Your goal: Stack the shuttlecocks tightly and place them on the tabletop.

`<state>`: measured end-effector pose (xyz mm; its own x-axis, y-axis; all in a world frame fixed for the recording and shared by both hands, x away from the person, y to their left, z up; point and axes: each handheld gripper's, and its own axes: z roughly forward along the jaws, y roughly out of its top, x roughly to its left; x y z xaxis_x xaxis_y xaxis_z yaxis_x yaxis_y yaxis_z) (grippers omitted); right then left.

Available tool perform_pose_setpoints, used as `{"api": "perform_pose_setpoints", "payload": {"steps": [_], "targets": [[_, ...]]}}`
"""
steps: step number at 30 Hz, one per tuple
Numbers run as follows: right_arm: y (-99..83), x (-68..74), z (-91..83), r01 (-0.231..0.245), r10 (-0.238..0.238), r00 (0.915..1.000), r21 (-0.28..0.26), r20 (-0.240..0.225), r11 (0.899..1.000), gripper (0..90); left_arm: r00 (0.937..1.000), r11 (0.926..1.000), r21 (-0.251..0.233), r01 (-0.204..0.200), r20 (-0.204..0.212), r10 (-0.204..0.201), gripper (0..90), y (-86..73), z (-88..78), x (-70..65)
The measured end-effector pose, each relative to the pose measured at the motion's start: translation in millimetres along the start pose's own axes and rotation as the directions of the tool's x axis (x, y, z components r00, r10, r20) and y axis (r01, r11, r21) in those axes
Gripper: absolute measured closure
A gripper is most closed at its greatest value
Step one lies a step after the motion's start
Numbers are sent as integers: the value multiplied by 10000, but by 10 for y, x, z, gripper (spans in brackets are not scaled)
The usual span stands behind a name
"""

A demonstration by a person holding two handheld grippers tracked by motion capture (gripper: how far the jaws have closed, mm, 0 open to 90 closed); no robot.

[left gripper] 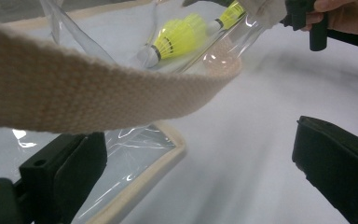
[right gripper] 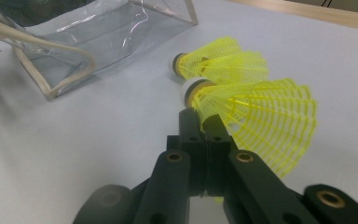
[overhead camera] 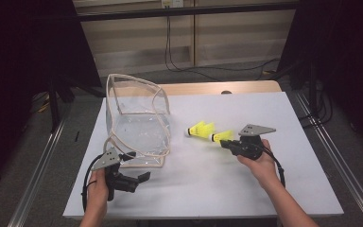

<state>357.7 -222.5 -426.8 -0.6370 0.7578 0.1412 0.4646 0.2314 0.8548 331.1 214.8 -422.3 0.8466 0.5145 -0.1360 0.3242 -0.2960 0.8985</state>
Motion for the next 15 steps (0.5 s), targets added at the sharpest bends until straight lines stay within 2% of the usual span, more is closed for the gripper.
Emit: {"api": "perform_pose_setpoints", "payload": {"steps": [8, 15], "targets": [[16, -4, -14, 60, -60, 10000, 45, -17, 10000, 893, 10000, 10000, -48, 34, -17, -34, 32, -2, -1, -1], [20, -70, -38, -62, 61, 9997, 52, 220, 10000, 894, 10000, 10000, -35, 13, -46, -13, 32, 0, -7, 2]]}}
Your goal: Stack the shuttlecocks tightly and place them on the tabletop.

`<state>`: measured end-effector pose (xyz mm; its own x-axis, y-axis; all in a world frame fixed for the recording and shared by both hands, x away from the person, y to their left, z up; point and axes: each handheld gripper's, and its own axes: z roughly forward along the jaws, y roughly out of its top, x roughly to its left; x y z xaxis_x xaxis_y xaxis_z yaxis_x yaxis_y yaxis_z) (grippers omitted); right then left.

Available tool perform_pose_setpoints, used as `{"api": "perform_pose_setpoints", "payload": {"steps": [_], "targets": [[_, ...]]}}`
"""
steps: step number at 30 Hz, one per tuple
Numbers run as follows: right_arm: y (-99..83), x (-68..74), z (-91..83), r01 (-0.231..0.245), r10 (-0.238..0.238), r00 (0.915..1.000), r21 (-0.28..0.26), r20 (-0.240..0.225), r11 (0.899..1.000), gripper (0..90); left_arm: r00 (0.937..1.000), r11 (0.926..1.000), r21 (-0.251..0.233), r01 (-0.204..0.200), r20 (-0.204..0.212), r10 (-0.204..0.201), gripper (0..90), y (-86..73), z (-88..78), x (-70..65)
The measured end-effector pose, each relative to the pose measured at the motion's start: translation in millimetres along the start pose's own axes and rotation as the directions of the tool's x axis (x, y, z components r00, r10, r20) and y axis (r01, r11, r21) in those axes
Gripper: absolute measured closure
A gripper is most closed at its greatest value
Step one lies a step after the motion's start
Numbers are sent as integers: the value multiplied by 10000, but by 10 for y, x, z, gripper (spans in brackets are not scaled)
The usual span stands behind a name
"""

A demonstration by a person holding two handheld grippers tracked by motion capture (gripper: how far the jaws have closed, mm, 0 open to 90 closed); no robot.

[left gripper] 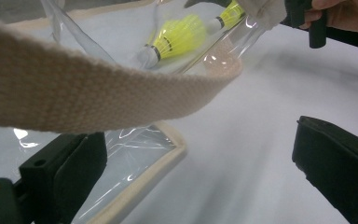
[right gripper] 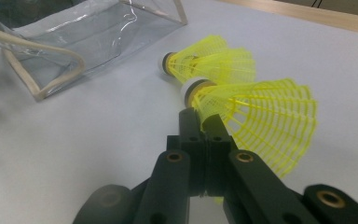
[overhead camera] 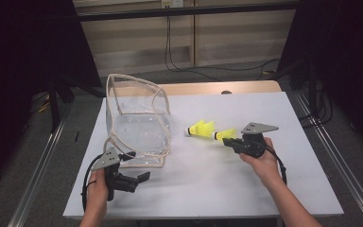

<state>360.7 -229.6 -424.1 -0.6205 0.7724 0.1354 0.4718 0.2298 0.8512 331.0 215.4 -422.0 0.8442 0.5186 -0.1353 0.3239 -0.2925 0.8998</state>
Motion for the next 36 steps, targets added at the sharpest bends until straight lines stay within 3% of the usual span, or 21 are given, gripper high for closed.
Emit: {"api": "perform_pose_setpoints", "payload": {"steps": [17, 26, 36], "targets": [[-7, -15, -52, -7, 7, 9999, 0, -125, 10000, 893, 10000, 10000, -6, 28, 19, -28, 32, -4, 6, -3], [-23, -111, -136, -104, 106, 9997, -86, 203, 9999, 894, 10000, 10000, -29, 23, 25, -23, 32, -2, 5, -6], [-25, -172, -82, -229, 233, 9983, -76, 541, 9997, 893, 10000, 10000, -32, 38, 16, -38, 32, -5, 8, -4]]}}
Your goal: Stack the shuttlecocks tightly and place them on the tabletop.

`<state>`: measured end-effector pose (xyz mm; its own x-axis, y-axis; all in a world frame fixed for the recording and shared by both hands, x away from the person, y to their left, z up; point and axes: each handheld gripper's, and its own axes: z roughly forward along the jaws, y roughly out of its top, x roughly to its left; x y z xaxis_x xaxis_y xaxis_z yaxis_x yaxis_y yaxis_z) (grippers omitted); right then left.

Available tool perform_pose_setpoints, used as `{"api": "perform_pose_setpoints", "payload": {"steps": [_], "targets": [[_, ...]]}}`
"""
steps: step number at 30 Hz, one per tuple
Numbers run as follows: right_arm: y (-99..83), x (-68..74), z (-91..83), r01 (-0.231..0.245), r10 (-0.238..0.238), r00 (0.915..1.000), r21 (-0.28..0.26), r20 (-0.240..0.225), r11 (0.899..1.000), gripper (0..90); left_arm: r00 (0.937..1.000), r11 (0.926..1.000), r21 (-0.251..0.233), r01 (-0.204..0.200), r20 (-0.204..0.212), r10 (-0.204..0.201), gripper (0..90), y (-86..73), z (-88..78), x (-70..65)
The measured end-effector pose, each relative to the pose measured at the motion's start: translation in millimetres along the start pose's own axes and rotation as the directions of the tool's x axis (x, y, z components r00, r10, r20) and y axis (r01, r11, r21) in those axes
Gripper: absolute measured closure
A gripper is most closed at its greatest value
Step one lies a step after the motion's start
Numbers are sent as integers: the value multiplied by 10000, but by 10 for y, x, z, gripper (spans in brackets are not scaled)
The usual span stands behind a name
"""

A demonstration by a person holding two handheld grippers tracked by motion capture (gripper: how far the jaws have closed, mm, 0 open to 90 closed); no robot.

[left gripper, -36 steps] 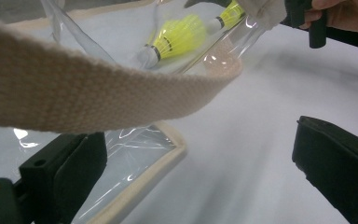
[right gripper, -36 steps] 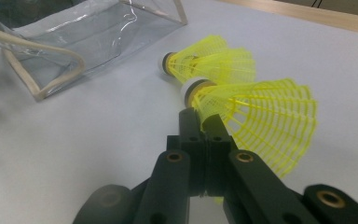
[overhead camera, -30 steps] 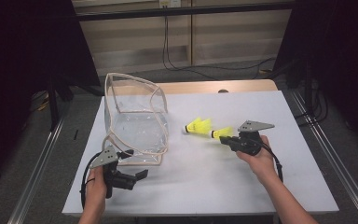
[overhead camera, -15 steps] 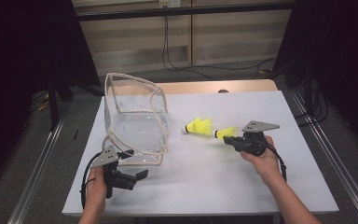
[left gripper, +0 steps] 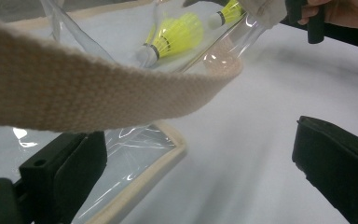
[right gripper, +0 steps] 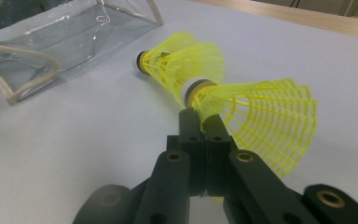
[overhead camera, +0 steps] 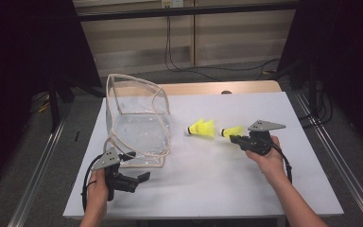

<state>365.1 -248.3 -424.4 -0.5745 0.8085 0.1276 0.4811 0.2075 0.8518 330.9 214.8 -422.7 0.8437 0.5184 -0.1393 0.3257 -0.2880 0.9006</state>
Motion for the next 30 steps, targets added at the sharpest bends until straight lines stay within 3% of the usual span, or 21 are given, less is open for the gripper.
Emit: {"api": "perform_pose_setpoints", "payload": {"steps": [30], "targets": [[52, -39, 299, -12, 9, 9995, 91, 308, 10000, 893, 10000, 10000, 79, -32, 58, 32, 32, 0, 7, 1]]}}
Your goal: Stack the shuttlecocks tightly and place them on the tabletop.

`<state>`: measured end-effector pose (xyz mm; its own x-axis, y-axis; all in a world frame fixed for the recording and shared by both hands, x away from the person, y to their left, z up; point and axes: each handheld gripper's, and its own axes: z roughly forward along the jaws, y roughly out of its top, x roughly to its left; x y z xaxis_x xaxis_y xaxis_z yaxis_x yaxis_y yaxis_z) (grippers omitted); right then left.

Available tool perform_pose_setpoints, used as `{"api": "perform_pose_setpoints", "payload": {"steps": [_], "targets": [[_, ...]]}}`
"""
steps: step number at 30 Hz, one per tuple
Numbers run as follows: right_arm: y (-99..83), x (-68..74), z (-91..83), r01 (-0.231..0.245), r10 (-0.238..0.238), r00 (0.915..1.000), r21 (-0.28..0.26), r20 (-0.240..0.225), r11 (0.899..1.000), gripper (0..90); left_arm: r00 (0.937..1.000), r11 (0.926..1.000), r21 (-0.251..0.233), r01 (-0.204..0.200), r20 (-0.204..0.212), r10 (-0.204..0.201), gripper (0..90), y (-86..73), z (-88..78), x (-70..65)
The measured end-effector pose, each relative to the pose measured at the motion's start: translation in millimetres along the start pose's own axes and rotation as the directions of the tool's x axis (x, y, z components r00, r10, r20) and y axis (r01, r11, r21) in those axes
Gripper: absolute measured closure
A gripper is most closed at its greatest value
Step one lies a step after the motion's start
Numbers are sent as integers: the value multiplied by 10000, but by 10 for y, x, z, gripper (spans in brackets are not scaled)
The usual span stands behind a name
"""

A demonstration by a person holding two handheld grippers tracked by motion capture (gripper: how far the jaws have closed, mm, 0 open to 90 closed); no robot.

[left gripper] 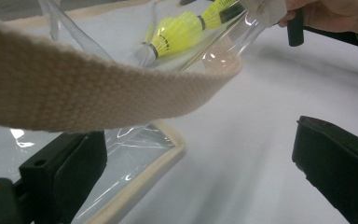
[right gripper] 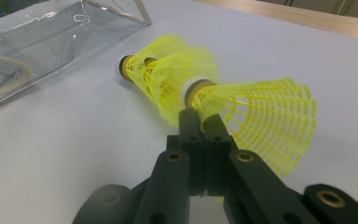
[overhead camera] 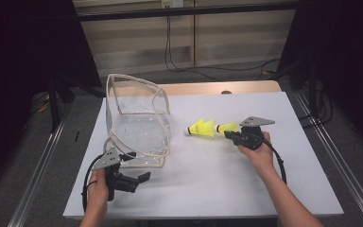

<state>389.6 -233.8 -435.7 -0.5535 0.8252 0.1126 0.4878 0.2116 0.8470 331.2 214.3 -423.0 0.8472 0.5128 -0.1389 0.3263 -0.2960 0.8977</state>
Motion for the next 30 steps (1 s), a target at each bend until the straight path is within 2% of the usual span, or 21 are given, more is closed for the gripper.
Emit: {"api": "perform_pose_setpoints", "payload": {"steps": [30], "targets": [[59, 70, 178, 7, -7, 9999, -21, -108, 10000, 892, 10000, 10000, 24, -2, -32, 2, 32, -3, 5, -1]]}}
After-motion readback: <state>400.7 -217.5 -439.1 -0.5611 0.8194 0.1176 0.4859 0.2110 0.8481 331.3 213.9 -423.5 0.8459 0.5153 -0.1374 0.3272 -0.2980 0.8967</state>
